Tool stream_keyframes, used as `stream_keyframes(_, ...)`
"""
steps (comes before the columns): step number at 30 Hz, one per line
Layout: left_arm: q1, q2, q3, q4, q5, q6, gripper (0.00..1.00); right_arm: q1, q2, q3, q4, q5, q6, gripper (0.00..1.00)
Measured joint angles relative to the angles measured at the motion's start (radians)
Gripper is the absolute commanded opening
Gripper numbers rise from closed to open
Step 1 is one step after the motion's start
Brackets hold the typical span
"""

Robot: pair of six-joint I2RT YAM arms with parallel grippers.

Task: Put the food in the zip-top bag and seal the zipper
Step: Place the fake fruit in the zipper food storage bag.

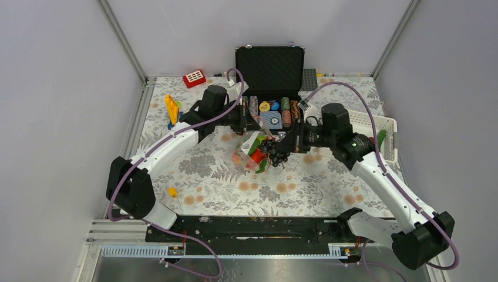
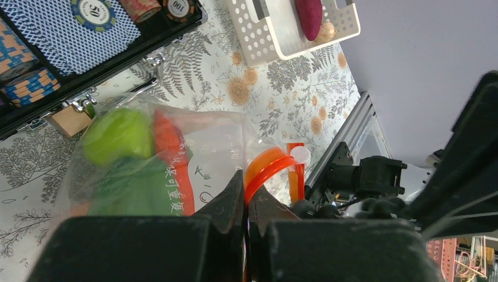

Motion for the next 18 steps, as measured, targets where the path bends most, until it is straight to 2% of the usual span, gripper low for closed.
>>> stream_keyframes(5,-0.028,-0.032,0.0,-0.004,-0.02,0.0,0.0,0.116,0.075,0.079,-0.138,0.244,0.003,0.0)
stream_keyframes(10,-0.06,-0.071,0.0,-0.025,-0.048,0.0,0.0,0.229,0.105,0.093,-0.184,0.549,0.092,0.0)
stream_keyframes(14,-0.081,-0.079,0.0,-0.038,-0.054,-0.001,0.0,0.296,0.114,0.067,-0.096,0.733,0.177,0.0)
stream_keyframes(18,-0.096,-0.079,-0.001,-0.051,-0.051,-0.016,0.0,0.333,0.17,0.032,0.01,0.851,0.234,0.0)
